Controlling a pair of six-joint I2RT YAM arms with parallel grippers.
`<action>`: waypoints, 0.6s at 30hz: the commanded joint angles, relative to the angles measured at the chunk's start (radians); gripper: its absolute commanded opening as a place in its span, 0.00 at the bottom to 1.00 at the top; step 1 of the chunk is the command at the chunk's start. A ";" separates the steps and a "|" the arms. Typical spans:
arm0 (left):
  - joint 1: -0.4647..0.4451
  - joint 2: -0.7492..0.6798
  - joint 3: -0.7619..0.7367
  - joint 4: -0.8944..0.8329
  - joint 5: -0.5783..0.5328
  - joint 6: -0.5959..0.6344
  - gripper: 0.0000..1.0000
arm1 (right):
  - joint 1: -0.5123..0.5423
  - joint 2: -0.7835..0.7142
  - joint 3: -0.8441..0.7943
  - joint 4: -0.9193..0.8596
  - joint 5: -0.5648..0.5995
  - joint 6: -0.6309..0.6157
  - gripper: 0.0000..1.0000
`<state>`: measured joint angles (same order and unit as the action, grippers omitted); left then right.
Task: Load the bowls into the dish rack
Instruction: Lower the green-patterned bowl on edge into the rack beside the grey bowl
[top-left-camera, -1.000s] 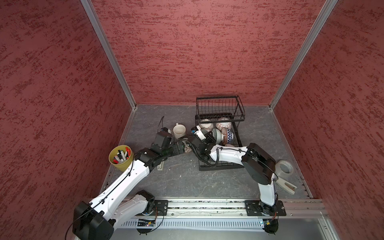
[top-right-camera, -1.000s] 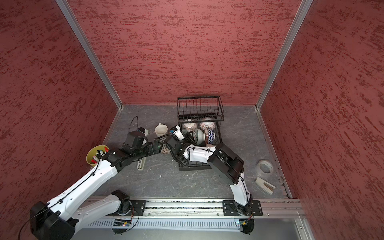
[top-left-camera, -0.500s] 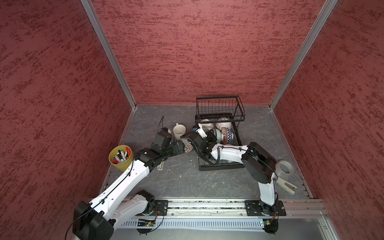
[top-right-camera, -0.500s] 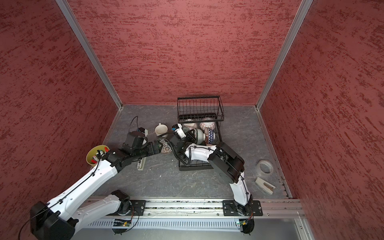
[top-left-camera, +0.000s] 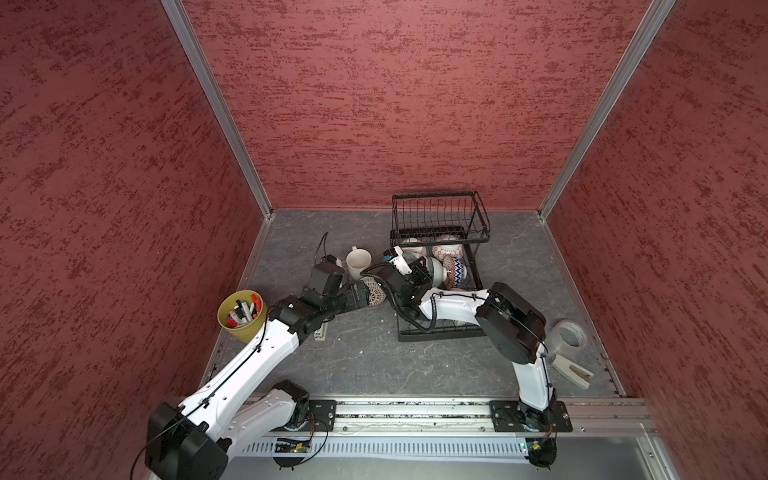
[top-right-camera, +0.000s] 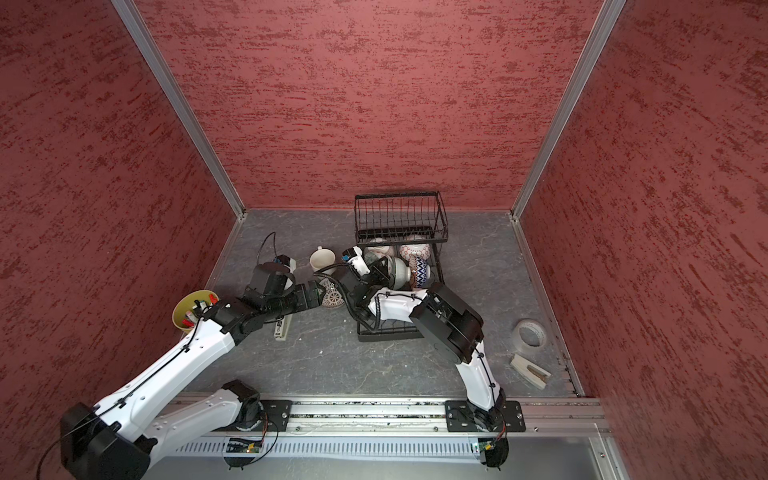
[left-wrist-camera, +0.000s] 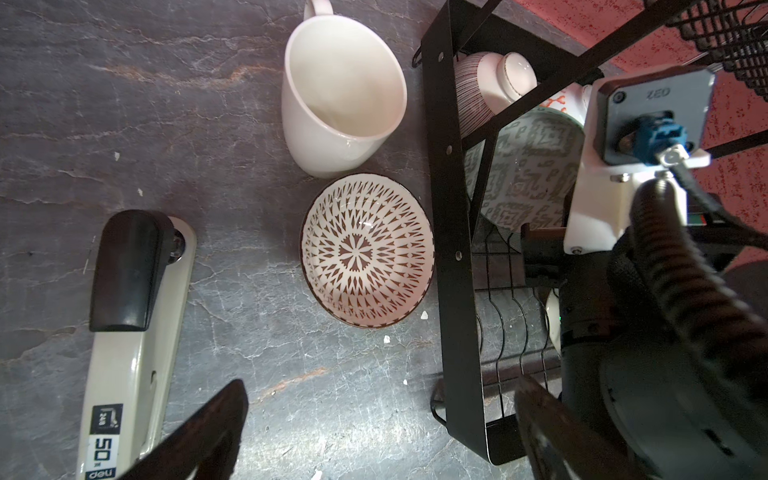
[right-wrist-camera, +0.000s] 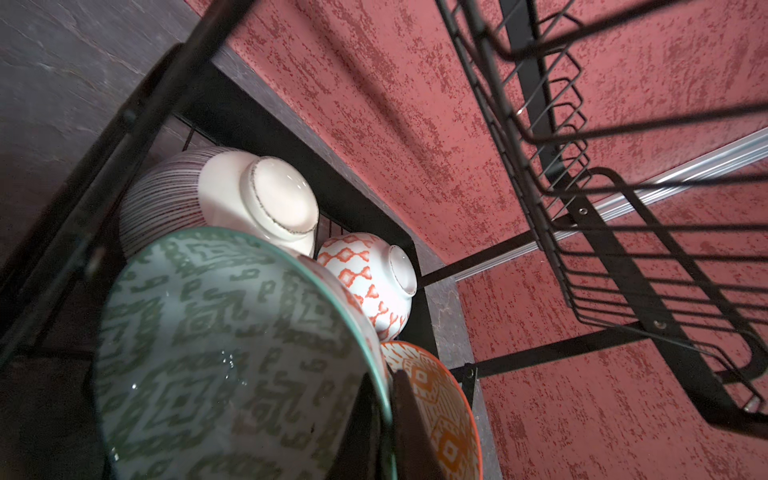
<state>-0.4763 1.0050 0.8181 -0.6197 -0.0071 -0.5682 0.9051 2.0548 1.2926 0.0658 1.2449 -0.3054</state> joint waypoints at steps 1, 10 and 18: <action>0.006 -0.009 -0.007 0.009 0.002 0.001 1.00 | -0.011 0.021 -0.007 0.037 0.025 -0.032 0.00; 0.006 -0.010 -0.011 0.011 0.002 0.001 1.00 | -0.014 0.042 -0.020 0.101 0.024 -0.100 0.00; 0.007 -0.006 -0.020 0.020 0.005 0.001 1.00 | -0.013 0.015 0.083 -0.296 -0.091 0.238 0.00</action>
<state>-0.4759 1.0050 0.8112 -0.6186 -0.0048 -0.5682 0.8955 2.0747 1.3388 -0.0231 1.2312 -0.2199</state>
